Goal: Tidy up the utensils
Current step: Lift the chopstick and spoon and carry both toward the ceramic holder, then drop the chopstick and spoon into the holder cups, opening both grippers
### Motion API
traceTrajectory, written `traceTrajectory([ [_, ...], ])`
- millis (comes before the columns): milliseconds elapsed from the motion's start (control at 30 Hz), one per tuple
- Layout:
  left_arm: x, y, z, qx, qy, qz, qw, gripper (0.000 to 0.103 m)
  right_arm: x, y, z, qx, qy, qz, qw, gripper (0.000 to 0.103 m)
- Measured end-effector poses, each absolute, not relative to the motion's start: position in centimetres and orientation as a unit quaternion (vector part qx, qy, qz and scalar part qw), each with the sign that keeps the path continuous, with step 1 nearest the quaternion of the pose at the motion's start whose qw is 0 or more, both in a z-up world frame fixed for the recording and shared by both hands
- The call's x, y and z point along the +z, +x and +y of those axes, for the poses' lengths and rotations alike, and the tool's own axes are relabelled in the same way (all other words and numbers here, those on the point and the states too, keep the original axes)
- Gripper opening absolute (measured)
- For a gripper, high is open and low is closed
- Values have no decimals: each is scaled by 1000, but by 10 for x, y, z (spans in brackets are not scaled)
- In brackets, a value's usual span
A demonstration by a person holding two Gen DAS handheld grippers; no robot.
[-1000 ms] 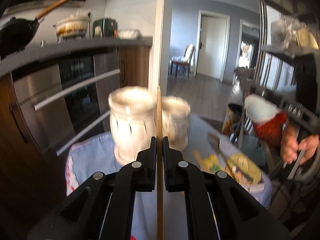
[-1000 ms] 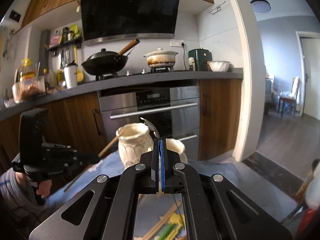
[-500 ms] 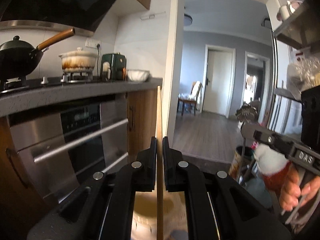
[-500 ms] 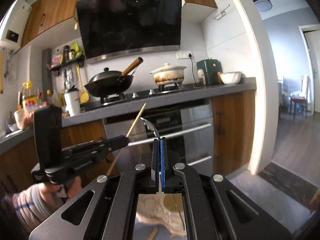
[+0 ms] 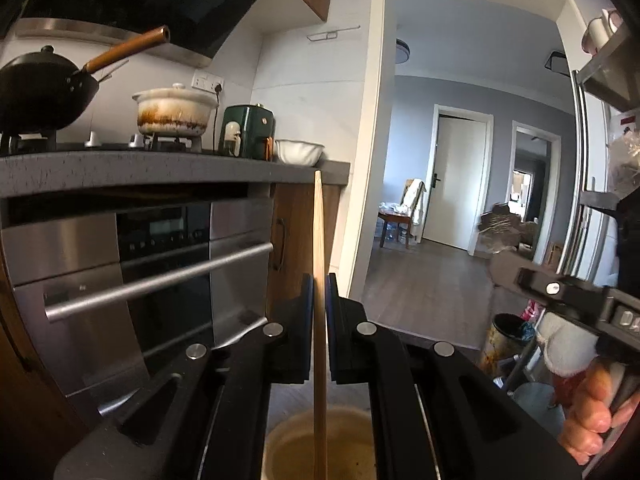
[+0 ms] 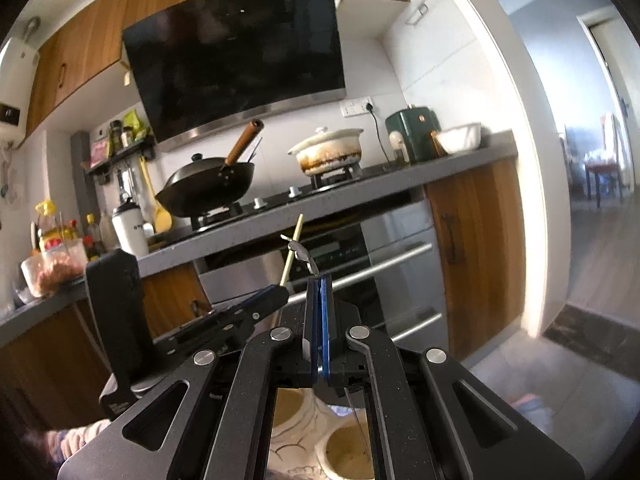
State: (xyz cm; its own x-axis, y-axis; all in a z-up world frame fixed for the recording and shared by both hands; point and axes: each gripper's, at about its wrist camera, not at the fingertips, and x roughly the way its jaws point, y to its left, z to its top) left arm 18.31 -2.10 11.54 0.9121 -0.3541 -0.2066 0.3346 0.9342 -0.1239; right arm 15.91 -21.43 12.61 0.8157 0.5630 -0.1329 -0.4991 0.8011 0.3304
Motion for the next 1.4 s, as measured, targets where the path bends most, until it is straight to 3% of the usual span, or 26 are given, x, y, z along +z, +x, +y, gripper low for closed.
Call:
traceTrajectory([
  [400, 85, 163, -16, -181, -17, 159, 970, 6, 75, 174, -223, 260, 179, 176, 932, 2],
  [1033, 81, 160, -21, -171, 11, 174, 970, 8, 55, 186, -235, 224, 193, 209, 932, 3],
  [1200, 86, 157, -18, -164, 4, 170, 972, 29, 58, 185, -237, 221, 190, 211, 933, 11],
  [1267, 89, 154, -16, -160, 3, 165, 973, 41, 60, 180, -240, 216, 189, 209, 935, 30],
  [1400, 94, 145, -14, -159, 3, 163, 974, 50, 65, 169, -244, 195, 172, 207, 943, 42],
])
